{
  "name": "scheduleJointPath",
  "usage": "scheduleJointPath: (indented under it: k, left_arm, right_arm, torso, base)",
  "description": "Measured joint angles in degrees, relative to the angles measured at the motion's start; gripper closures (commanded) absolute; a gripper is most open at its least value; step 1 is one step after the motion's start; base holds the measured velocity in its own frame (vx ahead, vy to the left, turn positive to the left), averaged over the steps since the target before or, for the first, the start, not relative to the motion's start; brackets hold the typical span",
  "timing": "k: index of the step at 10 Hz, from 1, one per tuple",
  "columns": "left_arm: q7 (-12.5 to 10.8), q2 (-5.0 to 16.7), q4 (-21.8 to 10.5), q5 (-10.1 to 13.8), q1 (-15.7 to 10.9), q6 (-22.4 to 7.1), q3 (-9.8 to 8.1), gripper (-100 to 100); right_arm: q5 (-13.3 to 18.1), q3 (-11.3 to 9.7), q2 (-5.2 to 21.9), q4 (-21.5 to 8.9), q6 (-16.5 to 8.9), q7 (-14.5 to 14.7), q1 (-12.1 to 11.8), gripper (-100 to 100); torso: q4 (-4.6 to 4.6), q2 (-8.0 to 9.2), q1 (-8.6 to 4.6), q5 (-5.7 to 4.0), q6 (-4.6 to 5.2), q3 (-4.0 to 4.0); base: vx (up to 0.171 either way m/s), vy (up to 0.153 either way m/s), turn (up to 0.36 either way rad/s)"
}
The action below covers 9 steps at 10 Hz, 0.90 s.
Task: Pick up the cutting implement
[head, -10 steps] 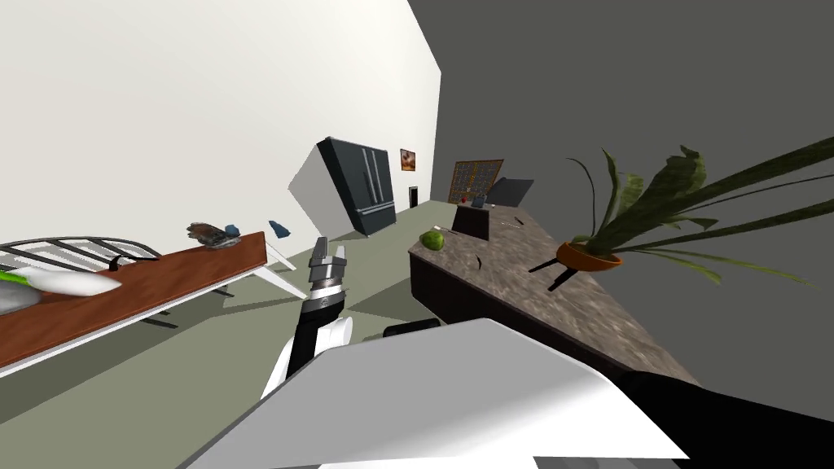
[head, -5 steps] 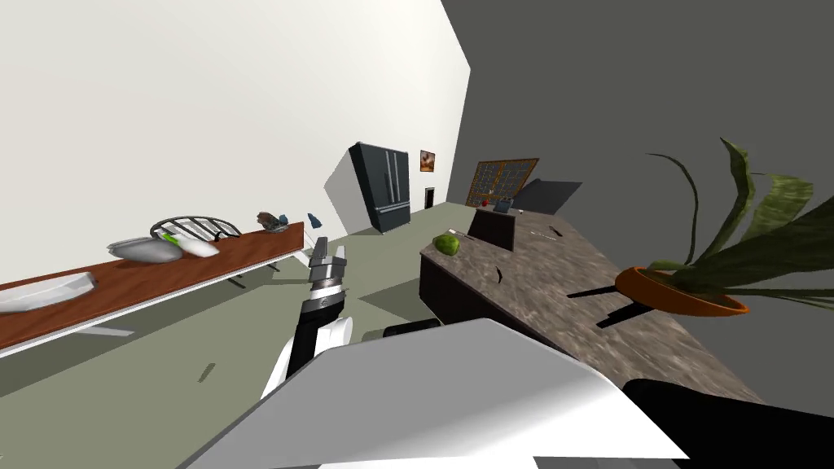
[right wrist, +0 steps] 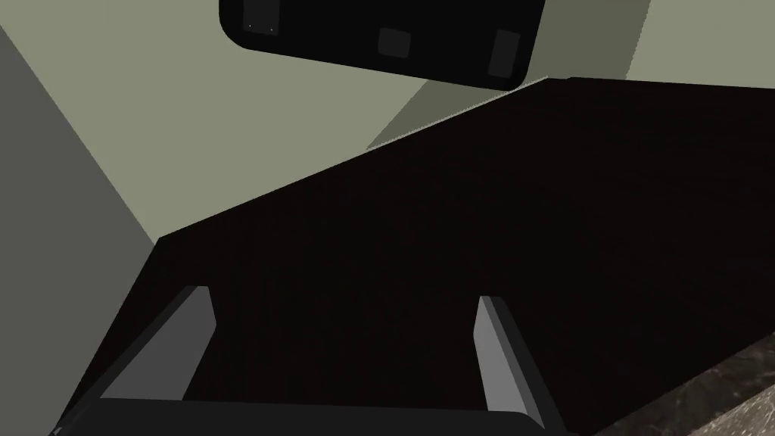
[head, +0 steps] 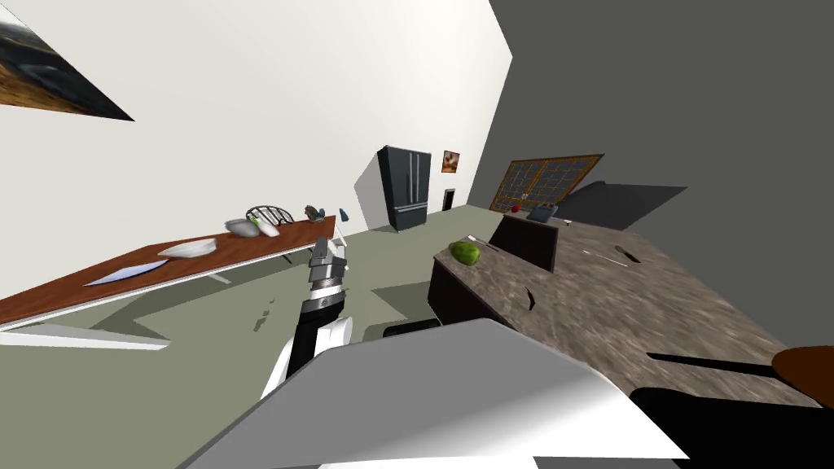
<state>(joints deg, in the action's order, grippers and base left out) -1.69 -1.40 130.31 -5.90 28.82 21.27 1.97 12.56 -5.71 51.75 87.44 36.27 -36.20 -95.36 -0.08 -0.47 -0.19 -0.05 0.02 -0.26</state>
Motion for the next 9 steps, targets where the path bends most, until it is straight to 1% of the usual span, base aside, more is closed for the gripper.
scheduleJointPath:
  k: [1, 2, 3, 4, 6, 8, 9]
  left_arm:
    - [0.00, 0.00, 0.00, 0.00, 0.00, 0.00, 0.00, 0]
    - [0.00, 0.00, 0.00, 0.00, 0.00, 0.00, 0.00, 0]
    - [0.00, 0.00, 0.00, 0.00, 0.00, 0.00, 0.00, 0]
    - [0.00, 0.00, 0.00, 0.00, 0.00, 0.00, 0.00, 0]
    - [0.00, 0.01, 0.00, 0.00, 0.01, 0.00, -0.01, 0]
    - [0.00, 0.00, 0.00, 0.00, 0.00, 0.00, -0.01, 0]
    - [0.00, 0.01, 0.00, 0.00, 0.01, 0.00, -0.01, 0]
  right_arm:
    - [-0.32, -0.15, 1.09, -1.57, -0.08, -0.15, -0.63, -100]
    - [-0.86, 0.14, 2.20, -3.25, 0.18, 0.06, -2.47, -100]
    - [-1.08, 0.05, 2.83, -3.99, 0.02, 0.07, -2.82, -100]
    - [-1.37, -0.24, 3.70, -4.72, -0.77, -0.02, -3.07, -100]
    - [-2.55, -0.36, 6.09, -7.58, -1.66, 0.18, -4.08, -100]
    - [-3.26, -0.44, 7.13, -9.38, -1.86, 0.61, -4.52, -100]
    - [-3.71, -0.74, 7.69, -10.74, -2.16, 1.04, -4.22, -100]
  torso:
    - [0.00, 0.00, 0.00, 0.00, -0.02, 0.00]
    - [-0.02, -0.07, -0.05, 0.01, 0.00, -0.04]
    - [-0.01, -0.06, -0.01, -0.01, 0.00, -0.03]
    - [-0.02, -0.10, -0.02, -0.01, -0.02, -0.06]
    - [-0.06, -0.28, -0.08, -0.02, 0.01, -0.16]
    - [-0.02, -0.10, -0.02, 0.00, 0.00, -0.06]
    - [-0.02, -0.14, -0.08, -0.02, 0.02, -0.08]
  base:
    - [0.092, -0.046, 0.395]
    - [0.077, -0.035, 0.360]
    - [0.085, -0.036, 0.448]
    - [0.110, -0.057, 0.494]
    - [0.110, -0.056, 0.361]
    - [0.066, -0.067, 0.426]
    - [0.108, -0.096, 0.427]
